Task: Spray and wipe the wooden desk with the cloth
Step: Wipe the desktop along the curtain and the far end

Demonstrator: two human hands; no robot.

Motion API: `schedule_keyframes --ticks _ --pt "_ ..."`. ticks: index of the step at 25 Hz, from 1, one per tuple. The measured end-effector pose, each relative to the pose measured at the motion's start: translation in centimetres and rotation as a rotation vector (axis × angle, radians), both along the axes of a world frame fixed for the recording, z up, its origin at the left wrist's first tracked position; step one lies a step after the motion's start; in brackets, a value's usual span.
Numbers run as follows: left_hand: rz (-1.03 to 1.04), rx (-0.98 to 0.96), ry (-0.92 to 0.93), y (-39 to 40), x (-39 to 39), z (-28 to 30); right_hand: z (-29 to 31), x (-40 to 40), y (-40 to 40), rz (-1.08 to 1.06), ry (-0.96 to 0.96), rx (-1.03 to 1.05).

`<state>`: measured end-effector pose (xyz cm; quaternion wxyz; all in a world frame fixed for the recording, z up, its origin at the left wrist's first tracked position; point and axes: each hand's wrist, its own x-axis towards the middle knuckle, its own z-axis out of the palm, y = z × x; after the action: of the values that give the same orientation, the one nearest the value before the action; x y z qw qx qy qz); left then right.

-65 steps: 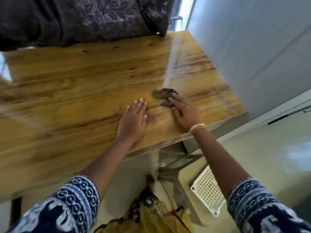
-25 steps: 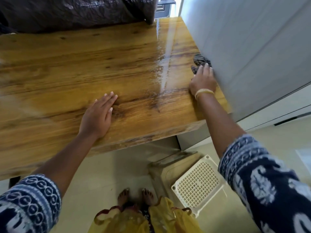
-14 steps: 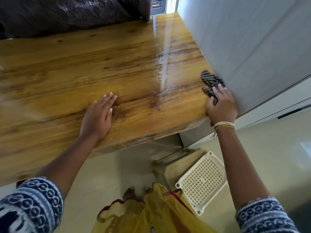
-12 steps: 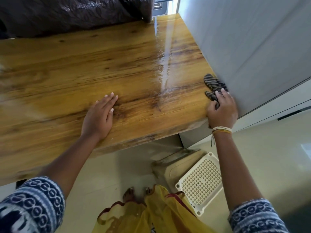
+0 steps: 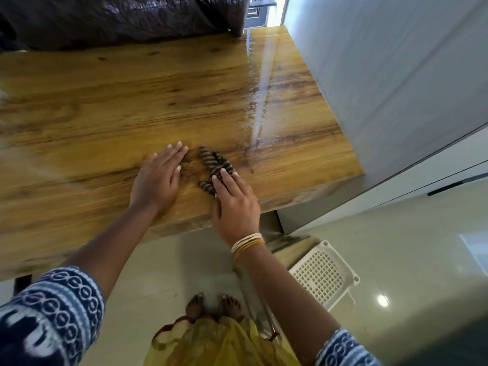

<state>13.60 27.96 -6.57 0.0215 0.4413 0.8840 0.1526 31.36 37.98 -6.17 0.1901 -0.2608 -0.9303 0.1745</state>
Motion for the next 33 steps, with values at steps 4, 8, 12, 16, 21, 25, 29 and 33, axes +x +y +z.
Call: schedule_keyframes --ticks 4,8,12,16,21,25,29,33 --pt "-0.002 0.01 -0.004 -0.2 0.0 0.1 1.4 1.3 11.7 -0.032 -0.051 0.078" --pt "0.002 0.005 -0.001 -0.1 0.0 0.2 1.7 2.6 22.1 -0.498 -0.188 0.001" --pt "0.008 0.014 -0.004 -0.1 0.0 0.2 1.5 -2.8 15.6 -0.596 -0.311 0.065" --pt "0.011 0.024 -0.001 -0.2 0.1 0.2 1.0 -7.4 3.9 -0.134 -0.234 0.045" --pt "0.039 0.013 0.003 -0.4 0.3 0.4 1.6 -5.2 11.4 -0.003 -0.209 0.077" --pt "0.056 -0.017 -0.001 -0.4 0.3 0.3 1.6 -0.9 23.3 -0.347 -0.249 0.032" --pt "0.054 -0.018 -0.002 -0.3 0.1 0.2 1.0 -0.5 24.1 -0.509 -0.201 0.01" --pt "0.065 -0.01 -0.007 -0.3 0.1 0.2 1.7 -7.2 17.6 -0.668 -0.235 -0.088"
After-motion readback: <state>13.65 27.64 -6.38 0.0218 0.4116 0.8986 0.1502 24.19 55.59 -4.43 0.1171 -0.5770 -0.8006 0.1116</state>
